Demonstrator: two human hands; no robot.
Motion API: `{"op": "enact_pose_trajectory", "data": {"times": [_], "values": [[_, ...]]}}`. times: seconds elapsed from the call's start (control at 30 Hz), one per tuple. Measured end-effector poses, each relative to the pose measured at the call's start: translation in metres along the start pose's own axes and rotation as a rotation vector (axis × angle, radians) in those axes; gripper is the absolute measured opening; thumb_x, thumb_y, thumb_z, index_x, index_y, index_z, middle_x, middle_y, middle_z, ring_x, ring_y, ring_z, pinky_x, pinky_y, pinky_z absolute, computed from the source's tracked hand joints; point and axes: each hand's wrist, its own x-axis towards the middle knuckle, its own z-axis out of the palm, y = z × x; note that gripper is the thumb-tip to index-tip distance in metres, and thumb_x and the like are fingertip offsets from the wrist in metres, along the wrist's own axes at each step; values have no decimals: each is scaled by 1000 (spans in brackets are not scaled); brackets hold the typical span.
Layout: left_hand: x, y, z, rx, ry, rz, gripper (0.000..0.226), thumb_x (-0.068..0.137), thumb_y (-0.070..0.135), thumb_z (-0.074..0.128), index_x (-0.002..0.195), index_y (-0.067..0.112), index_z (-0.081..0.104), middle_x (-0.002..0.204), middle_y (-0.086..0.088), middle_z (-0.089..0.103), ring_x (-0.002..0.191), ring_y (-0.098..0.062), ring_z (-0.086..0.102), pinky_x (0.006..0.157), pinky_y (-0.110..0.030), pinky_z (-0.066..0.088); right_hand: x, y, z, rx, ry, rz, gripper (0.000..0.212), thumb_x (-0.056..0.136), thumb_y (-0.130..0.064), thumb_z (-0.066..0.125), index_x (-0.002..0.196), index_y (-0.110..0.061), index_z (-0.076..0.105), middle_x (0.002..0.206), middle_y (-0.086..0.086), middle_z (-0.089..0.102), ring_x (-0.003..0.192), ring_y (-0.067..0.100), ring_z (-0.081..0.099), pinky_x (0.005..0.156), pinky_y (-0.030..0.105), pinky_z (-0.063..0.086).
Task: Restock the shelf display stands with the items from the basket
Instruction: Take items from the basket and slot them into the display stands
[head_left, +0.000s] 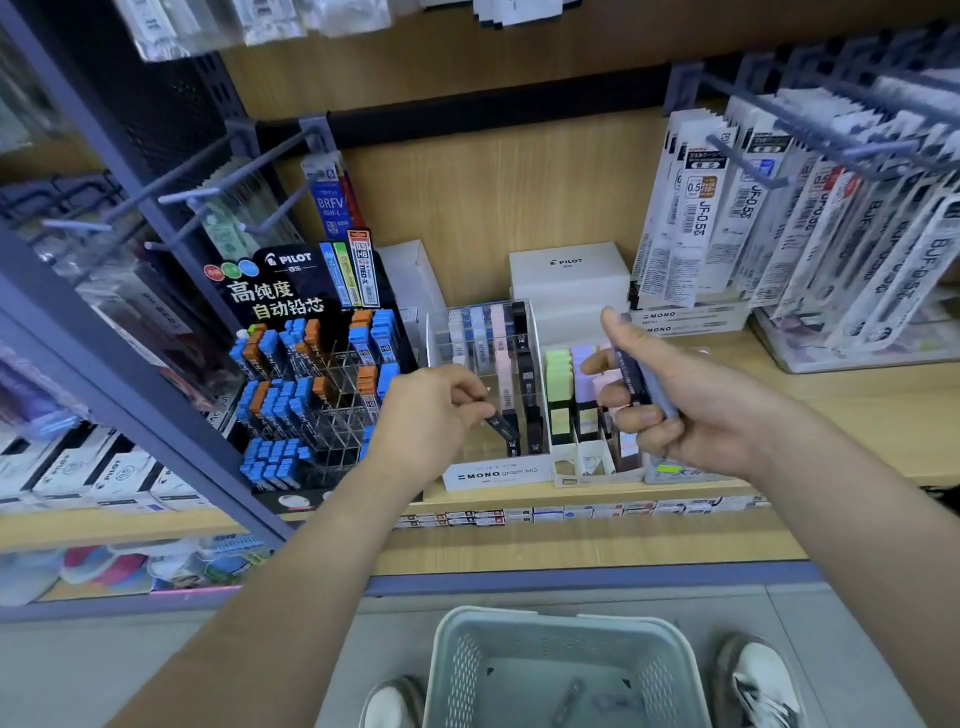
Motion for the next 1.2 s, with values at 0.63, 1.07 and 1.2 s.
{"op": "enact_pose_trajectory", "data": {"times": [0.63,1.07,1.2], "values": [[7,-37,45,447,-28,548,15,84,17,59,85,9,72,72,-4,63,60,-22,62,50,-32,55,10,11,-7,153,63,20,25,87,-3,51,106,-8,67,72,7,59,54,14,52,35,17,31],[11,-27,40,344,17,493,34,86,31,68,117,16,67,104,1,63,93,-17,58,83,-31,51,11,11,-13,168,56,-9,27,86,-4,51,107,-11,66,71,5,56,55,13,49,36,18,30],[13,-20,49,452,-68,569,36,87,35,66,120,22,65,114,0,57,105,-20,45,87,-35,46,11,11,-12,197,56,-16,26,86,-4,50,107,-10,65,72,6,55,55,14,50,37,18,32]]}}
